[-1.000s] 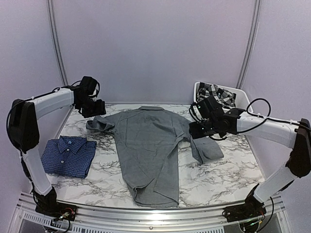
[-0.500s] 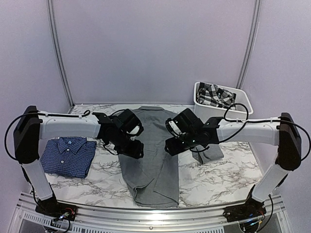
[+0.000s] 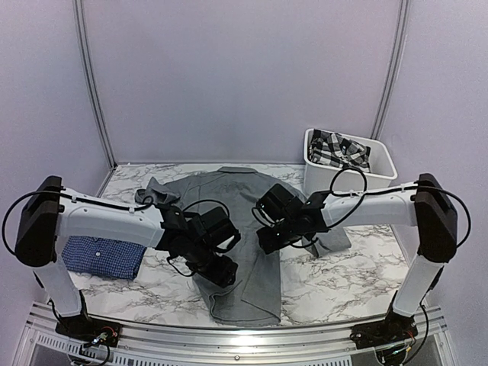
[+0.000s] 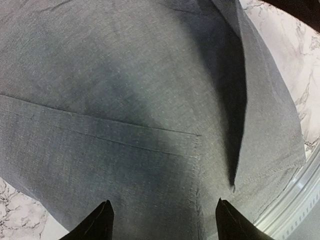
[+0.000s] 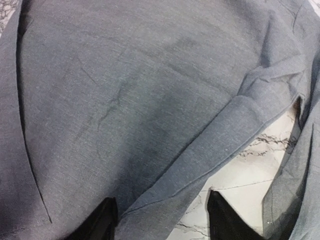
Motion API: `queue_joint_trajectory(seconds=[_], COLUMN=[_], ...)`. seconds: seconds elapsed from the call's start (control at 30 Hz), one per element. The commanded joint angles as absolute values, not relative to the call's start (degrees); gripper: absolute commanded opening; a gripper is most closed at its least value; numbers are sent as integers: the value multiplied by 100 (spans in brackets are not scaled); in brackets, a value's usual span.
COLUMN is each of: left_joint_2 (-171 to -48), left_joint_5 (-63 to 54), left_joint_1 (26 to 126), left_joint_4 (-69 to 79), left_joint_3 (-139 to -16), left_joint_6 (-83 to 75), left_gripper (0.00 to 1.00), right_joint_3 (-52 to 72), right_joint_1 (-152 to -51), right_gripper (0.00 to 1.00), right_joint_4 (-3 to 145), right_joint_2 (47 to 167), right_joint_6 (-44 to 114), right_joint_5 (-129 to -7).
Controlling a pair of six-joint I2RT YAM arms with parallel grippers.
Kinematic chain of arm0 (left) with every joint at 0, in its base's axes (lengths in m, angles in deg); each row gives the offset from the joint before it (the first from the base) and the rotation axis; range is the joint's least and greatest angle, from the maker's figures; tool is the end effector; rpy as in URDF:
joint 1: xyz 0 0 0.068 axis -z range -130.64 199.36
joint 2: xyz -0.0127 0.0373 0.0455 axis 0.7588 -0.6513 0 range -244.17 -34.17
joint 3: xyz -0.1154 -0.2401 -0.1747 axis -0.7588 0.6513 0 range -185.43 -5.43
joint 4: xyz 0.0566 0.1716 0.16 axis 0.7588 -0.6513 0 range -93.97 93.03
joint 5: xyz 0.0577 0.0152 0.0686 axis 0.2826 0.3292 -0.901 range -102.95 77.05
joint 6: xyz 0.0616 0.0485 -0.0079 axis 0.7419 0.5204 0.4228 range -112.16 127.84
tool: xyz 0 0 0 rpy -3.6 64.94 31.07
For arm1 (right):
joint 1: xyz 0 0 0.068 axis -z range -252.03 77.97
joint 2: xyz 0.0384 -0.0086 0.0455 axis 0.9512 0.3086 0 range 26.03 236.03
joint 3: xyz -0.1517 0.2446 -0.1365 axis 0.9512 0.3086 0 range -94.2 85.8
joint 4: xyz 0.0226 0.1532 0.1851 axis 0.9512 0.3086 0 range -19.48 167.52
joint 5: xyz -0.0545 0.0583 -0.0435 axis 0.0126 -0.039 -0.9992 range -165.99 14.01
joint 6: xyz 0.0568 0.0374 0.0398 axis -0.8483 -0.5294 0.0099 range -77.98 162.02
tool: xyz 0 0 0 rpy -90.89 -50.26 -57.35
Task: Fold and stack the long sleeve shirts
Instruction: Smooth out the crumpled shirt at the corner of the board.
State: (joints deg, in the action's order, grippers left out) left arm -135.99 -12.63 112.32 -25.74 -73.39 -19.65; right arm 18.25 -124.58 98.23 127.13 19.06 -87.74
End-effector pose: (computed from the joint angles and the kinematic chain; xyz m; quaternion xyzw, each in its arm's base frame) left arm 0.1669 -0.3277 0.2175 0.2966 0.9252 -0.1699 0.1647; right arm 0.2339 0.2827 0.2223 -0.2216 0.9382 0.0728 0.2558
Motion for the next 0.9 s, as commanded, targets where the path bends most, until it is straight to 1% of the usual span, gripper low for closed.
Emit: queue_joint_trajectory(seconds=[0.0,0.1,0.2,0.27,0.33,0.37,0.43,0.53,0.57,0.6,0.67,0.77,0.8,0.87], left_joint_2=[-13407,-13596,-13846,-13959,-14010,-14016,-14052,-14041,-13998,-13929,-13763,-13421,-13305,-13026], left_joint_5=[-1143,-1188,-1384,-1567,-1650,-1653,-1698,-1894,-1955,-2004,-2186,-2445,-2529,-2719], left_joint_1=[11461,11606,11669,11733,11815,11836,11848,11866,11870,11870,11870,11870,11870,11870], left_joint_4=[-2844,-3111,-3336,-3533,-3660,-3696,-3790,-3923,-3932,-3937,-3949,-3937,-3933,-3925], left_joint_3=[-7400,-7588,-7749,-7867,-7926,-7925,-7897,-7779,-7716,-7656,-7516,-7205,-7078,-6809], left_joint_6=[-1924,-1825,-1776,-1741,-1743,-1770,-1867,-2070,-2188,-2266,-2471,-2889,-3066,-3449], left_gripper=[73,72,70,67,63,60,50,28,25,23,15,6,3,3], right_joint_3=[1944,2078,2217,2335,2529,2614,2777,3007,3083,3151,3227,3130,3058,2899], right_joint_1=[-12502,-12492,-12480,-12440,-12384,-12345,-12253,-12071,-12011,-11973,-11926,-11937,-11977,-12136], right_gripper=[48,29,15,9,7,6,5,2,2,1,2,14,20,33], right_joint_4=[9857,9850,9895,9933,9927,9920,9904,9889,9873,9855,9815,9802,9802,9791], right_joint_2=[12536,12413,12296,12184,12033,11958,11846,11701,11646,11585,11463,11369,11354,11336], right_joint_6=[1742,1692,1646,1607,1577,1567,1578,1595,1605,1609,1622,1686,1688,1671], right_joint_5=[-8985,-9033,-9121,-9173,-9196,-9199,-9207,-9214,-9204,-9191,-9163,-9050,-9003,-8997])
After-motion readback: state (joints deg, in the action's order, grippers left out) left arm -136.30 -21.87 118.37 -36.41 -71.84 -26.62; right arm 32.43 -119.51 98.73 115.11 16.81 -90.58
